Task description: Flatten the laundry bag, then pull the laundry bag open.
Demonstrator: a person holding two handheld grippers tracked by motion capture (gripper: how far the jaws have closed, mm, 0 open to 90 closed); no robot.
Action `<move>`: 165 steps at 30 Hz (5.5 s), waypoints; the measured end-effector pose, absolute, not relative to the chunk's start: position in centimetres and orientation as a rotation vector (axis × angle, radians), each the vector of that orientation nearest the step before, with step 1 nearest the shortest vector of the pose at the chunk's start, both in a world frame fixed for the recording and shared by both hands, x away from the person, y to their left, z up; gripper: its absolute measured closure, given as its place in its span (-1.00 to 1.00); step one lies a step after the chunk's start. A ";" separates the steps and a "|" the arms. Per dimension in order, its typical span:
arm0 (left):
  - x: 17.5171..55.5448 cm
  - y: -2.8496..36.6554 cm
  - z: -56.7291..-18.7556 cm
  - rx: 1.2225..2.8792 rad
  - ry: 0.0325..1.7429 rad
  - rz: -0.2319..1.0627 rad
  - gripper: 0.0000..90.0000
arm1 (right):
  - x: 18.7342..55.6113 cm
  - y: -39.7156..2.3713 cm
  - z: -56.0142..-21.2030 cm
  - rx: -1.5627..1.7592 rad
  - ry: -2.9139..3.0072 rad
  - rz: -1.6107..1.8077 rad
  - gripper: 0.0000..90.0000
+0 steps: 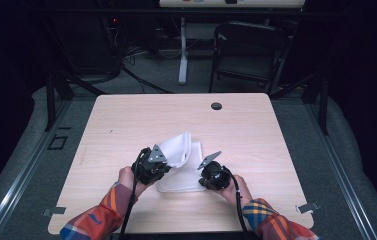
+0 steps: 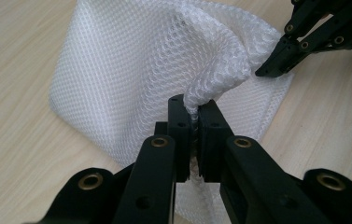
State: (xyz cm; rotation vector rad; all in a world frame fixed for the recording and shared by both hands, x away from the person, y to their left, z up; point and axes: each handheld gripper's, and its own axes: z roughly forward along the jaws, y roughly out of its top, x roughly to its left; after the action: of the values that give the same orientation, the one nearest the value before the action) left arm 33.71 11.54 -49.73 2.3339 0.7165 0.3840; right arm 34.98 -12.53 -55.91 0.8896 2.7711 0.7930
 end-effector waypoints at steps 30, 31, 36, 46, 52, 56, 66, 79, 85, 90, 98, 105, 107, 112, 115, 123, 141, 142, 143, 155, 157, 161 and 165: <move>33.3 15.6 -49.6 2.303 0.859 0.446 0.90 | 35.2 -12.8 -55.8 0.892 2.754 0.742 1.00; 33.3 15.7 -49.6 2.303 0.863 0.450 0.90 | 35.1 -12.8 -55.9 0.901 2.747 0.759 1.00; 33.4 16.0 -49.9 2.296 0.882 0.450 0.91 | 35.2 -12.9 -55.8 0.900 2.754 0.743 1.00; 33.6 16.4 -50.3 2.328 0.908 0.451 0.91 | 35.3 -13.1 -55.8 0.910 2.752 0.729 1.00; 33.8 16.9 -50.6 2.336 0.930 0.427 0.91 | 35.4 -13.4 -55.7 0.912 2.751 0.718 1.00; 33.9 17.2 -50.9 2.337 0.948 0.410 0.92 | 35.4 -13.4 -55.7 0.926 2.747 0.722 1.00; 34.0 17.2 -51.5 2.345 0.971 0.358 0.93 | 35.6 -13.8 -55.7 0.931 2.751 0.703 1.00; 34.1 17.2 -52.7 2.361 1.011 0.281 0.93 | 35.9 -14.8 -55.5 0.948 2.767 0.672 1.00; 34.4 17.1 -53.3 2.392 1.028 0.234 0.93 | 35.8 -15.1 -55.5 0.972 2.763 0.672 1.00; 34.6 17.2 -53.6 2.417 1.032 0.189 0.92 | 36.0 -15.5 -55.4 0.967 2.778 0.660 1.00; 34.7 17.4 -53.7 2.446 1.052 0.148 0.81 | 36.0 -15.7 -55.3 0.966 2.782 0.648 1.00; 34.2 18.9 -53.5 2.471 1.130 0.161 0.10 | 36.1 -15.8 -55.3 0.974 2.779 0.649 1.00; 34.0 19.7 -53.5 2.464 1.156 0.167 -0.10 | 36.0 -15.8 -55.4 0.977 2.778 0.657 1.00; 33.6 21.8 -53.1 2.397 1.223 0.187 -0.42 | 36.1 -15.8 -55.3 0.975 2.780 0.648 1.00; 33.3 22.6 -52.8 2.361 1.242 0.221 -0.54 | 36.1 -15.8 -55.3 0.975 2.783 0.657 0.96; 33.1 22.4 -51.2 2.288 1.197 0.307 -0.68 | 35.7 -16.1 -53.4 0.994 2.762 0.770 -0.17; 34.9 16.4 -51.0 2.331 0.959 0.304 -0.68 | 35.1 -17.5 -52.8 1.082 2.758 0.738 -0.68; 35.1 16.1 -51.1 2.341 0.951 0.303 -0.68 | 35.2 -17.5 -52.7 1.065 2.765 0.711 -0.68; 35.2 15.9 -51.2 2.342 0.944 0.297 -0.68 | 35.2 -17.5 -52.7 1.060 2.763 0.713 -0.68; 35.3 14.4 -51.6 2.393 0.885 0.281 -0.66 | 35.0 -17.4 -53.2 1.073 2.781 0.699 -0.67; 35.4 14.3 -51.8 2.404 0.871 0.270 -0.66 | 34.9 -17.4 -53.1 1.065 2.779 0.693 -0.67; 35.4 14.0 -52.4 2.429 0.852 0.232 -0.63 | 35.0 -17.2 -53.2 1.051 2.787 0.686 -0.67; 35.4 13.3 -52.8 2.456 0.812 0.201 -0.51 | 35.0 -17.1 -53.3 1.053 2.789 0.692 -0.66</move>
State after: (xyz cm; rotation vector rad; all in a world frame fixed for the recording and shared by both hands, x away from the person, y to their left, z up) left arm 35.37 13.28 -52.85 2.4564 0.8118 0.2010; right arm 35.02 -17.12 -53.26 1.0526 2.7892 0.6918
